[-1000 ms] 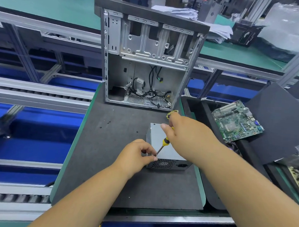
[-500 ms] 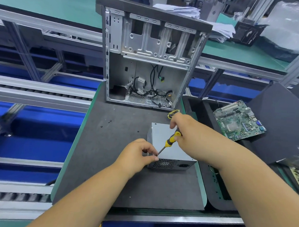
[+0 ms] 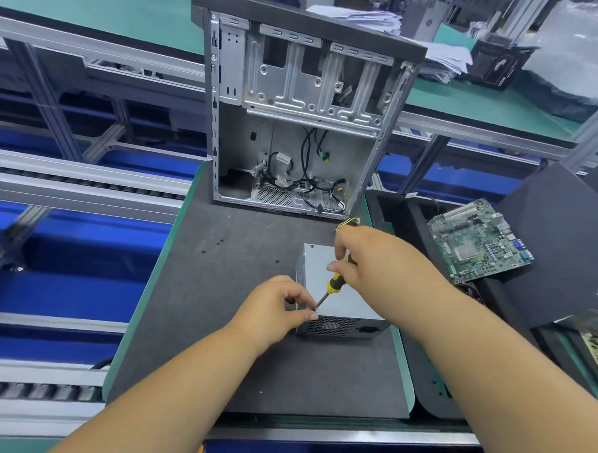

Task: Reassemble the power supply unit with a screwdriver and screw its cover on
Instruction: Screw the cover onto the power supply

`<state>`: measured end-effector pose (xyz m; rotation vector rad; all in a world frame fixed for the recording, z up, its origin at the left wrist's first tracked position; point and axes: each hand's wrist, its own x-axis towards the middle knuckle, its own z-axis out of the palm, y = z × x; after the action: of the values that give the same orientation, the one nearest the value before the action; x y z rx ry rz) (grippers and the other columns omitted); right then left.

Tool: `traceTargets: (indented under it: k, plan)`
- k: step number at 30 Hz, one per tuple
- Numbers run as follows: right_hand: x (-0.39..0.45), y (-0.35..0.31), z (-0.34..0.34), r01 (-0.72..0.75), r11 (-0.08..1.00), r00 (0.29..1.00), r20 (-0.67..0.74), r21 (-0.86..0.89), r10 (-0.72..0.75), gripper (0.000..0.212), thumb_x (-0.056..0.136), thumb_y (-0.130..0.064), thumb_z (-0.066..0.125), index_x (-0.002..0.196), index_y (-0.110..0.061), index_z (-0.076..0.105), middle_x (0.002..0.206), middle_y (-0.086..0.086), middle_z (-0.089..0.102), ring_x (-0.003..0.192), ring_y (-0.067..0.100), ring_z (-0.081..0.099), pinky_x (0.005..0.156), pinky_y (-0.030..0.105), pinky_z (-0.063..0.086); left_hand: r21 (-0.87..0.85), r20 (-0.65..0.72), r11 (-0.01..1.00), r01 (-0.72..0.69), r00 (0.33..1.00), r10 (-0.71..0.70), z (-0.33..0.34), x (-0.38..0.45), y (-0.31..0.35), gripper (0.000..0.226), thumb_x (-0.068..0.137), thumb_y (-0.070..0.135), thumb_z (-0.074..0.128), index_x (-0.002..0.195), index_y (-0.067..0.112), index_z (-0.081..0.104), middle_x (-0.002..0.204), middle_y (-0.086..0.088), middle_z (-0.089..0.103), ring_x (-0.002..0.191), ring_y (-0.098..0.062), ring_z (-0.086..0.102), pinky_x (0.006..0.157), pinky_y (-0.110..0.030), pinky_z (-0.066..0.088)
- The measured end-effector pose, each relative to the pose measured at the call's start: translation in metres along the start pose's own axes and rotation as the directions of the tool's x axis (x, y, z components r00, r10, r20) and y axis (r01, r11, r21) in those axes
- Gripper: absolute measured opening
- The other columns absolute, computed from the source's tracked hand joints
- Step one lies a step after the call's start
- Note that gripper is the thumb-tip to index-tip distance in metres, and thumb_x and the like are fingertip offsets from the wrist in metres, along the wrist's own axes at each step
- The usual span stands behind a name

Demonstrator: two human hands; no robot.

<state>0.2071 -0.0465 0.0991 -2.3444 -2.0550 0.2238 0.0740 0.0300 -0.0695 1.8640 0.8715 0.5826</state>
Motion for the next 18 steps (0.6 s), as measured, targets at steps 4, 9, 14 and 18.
traceTargets:
  k: [4,9,14,18]
  plan:
    - [0.002,0.001,0.012,-0.094,0.977,0.994,-0.081,-0.19,0.079,0.031,0.102,-0.05,0.031,0.092,-0.023,0.043,0.082,-0.007,0.057,0.074,0.02,0.052,0.061,0.032,0.041,0.003,0.011,1.0,-0.005,1.0,0.005,-0.001,0.0,0.0,0.017,0.073,0.025,0.084,0.074,0.037,0.072,0.087,0.008,0.061,0.086,-0.002,0.055,0.069,-0.009,0.036]
    - [-0.001,0.004,-0.005,0.026,0.993,0.994,0.099,0.115,-0.038,0.008,0.096,-0.023,0.055,0.101,-0.026,0.049,0.106,-0.008,0.05,0.089,0.017,0.054,0.08,0.041,0.048,0.002,0.007,1.0,-0.008,1.0,0.008,-0.001,0.0,-0.001,0.02,0.072,0.026,0.085,0.072,0.04,0.071,0.086,0.008,0.06,0.084,-0.001,0.054,0.069,-0.01,0.038]
    - [0.008,-0.007,0.003,-0.008,0.98,1.0,-0.029,-0.197,0.002,0.028,0.099,-0.047,0.047,0.101,-0.02,0.053,0.099,-0.001,0.057,0.088,0.022,0.055,0.067,0.033,0.041,-0.011,-0.006,1.0,-0.003,1.0,0.003,0.001,0.0,-0.002,0.021,0.072,0.026,0.085,0.07,0.04,0.069,0.086,0.008,0.061,0.085,-0.002,0.054,0.071,-0.012,0.038]
    - [0.001,-0.006,0.007,0.078,0.996,0.997,-0.011,-0.039,-0.079,0.015,0.1,-0.035,0.048,0.105,-0.023,0.043,0.102,-0.007,0.055,0.081,0.016,0.05,0.063,0.034,0.04,-0.008,0.003,1.0,-0.007,1.0,0.007,0.001,-0.001,-0.003,0.022,0.072,0.027,0.085,0.07,0.041,0.068,0.086,0.008,0.06,0.084,-0.001,0.054,0.07,-0.01,0.038]
